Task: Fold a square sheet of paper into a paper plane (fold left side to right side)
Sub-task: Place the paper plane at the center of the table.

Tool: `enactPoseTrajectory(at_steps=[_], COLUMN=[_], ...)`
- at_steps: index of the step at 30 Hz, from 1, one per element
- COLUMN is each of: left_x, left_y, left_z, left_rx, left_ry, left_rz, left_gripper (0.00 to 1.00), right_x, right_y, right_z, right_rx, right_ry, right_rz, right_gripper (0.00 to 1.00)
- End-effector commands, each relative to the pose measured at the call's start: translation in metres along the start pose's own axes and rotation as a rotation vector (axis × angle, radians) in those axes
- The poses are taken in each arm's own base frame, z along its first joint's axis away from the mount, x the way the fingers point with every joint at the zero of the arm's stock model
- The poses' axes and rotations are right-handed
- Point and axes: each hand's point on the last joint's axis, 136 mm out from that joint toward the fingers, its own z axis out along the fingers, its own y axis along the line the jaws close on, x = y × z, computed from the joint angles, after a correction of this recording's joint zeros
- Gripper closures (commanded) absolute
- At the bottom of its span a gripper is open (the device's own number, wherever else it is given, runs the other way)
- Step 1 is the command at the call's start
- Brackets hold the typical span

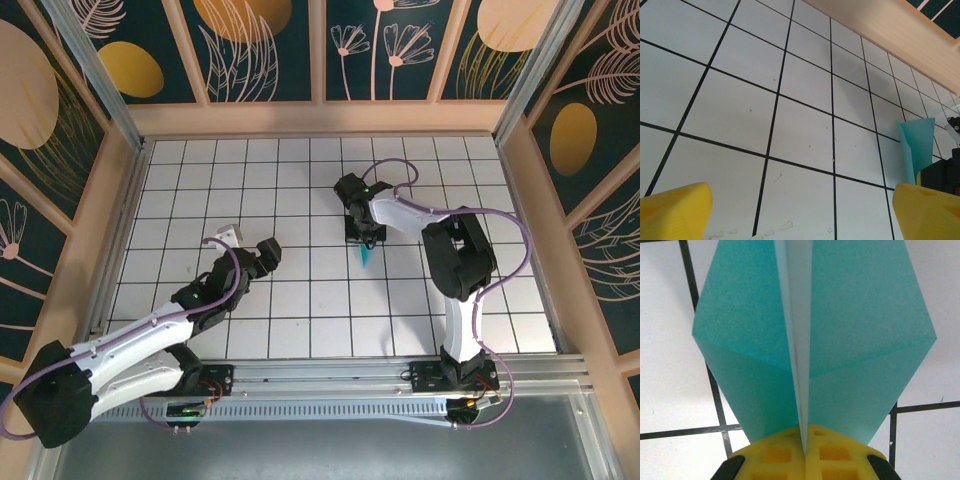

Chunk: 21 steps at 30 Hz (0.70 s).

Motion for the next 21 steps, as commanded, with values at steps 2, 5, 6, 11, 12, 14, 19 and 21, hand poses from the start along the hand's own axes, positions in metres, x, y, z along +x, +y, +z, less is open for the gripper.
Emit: enactPoseTrajectory(at_steps=[2,5,6,11,12,14,19,21], left_x=[-0.002,-0.001,0.000,0.000,0.000,0.000,0.002,0.002], left_y=[-0.001,-0.001,-0.002,-0.003,-0.003,-0.003,-0.002,-0.002], left_z=[0.002,0.003,0.004,0.004,0.004,0.004,0.005,0.005], left_rx=[-0.010,-0.011,-0.010,-0.008,-0.009,-0.008,-0.010,-0.010], left_ry=[0.005,0.011,0.014,0.016,0.015,0.015,0.021,0.022], left_rz=[0.016,0.018,0.019,0.020,0.020,0.019,0.022,0.021], left_gripper=[0.07,0.07,0.07,0.07,0.07,0.07,0.07,0.07], right_x=[-0.002,0.001,0.001,0.002,0.003,0.005,0.008,0.008], right_y=[0.000,0.001,0.001,0.002,0.001,0.001,0.001,0.001], right_z=[0.003,0.009,0.011,0.015,0.017,0.020,0.024,0.025], right_rx=[0.010,0.008,0.007,0.007,0.008,0.011,0.009,0.011], right_ry=[0.015,0.027,0.030,0.032,0.035,0.042,0.053,0.051], right_rz=[-0.015,-0.017,-0.017,-0.017,-0.017,-0.018,-0.014,-0.014], right_gripper=[0.97,0.96,0.96,0.96,0.95,0.94,0.89,0.87])
